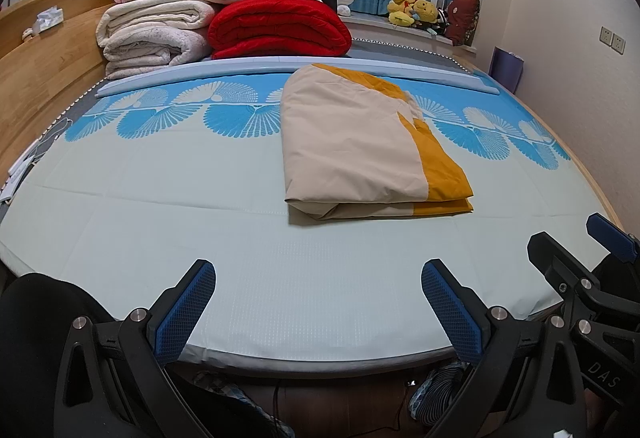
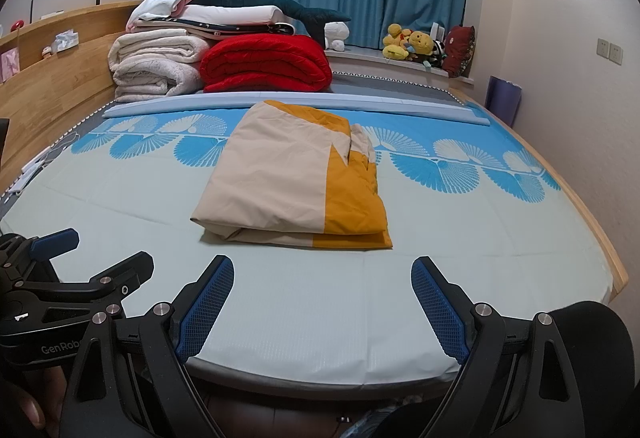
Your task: Fold large clothes
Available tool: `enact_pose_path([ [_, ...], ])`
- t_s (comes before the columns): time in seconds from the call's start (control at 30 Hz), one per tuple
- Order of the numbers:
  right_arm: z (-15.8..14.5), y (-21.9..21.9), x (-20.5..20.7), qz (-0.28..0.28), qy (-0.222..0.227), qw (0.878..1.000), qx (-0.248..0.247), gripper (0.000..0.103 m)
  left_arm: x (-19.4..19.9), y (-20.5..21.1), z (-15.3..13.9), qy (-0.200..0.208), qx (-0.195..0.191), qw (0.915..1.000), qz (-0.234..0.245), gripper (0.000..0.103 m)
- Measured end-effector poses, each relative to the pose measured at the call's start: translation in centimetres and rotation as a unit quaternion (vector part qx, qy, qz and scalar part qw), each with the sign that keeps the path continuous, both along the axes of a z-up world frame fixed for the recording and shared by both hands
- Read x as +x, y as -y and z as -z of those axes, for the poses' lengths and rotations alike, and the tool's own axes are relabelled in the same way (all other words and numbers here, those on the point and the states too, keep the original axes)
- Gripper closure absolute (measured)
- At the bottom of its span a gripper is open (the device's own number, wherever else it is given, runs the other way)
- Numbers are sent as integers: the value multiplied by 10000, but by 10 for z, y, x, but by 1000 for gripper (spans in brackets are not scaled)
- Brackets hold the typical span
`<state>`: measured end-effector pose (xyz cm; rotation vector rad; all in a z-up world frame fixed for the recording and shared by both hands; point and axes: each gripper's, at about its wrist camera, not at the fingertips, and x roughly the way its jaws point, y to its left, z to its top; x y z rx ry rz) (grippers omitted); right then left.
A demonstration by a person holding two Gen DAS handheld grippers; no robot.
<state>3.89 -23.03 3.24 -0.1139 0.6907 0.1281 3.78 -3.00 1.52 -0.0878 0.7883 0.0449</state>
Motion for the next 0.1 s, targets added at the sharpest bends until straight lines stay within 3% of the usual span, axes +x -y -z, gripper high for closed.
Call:
enact_pose_path([
  [0.1, 0, 0, 0, 4, 3, 10000, -3, 13, 0, 0, 0, -1, 4, 10000, -2, 1],
])
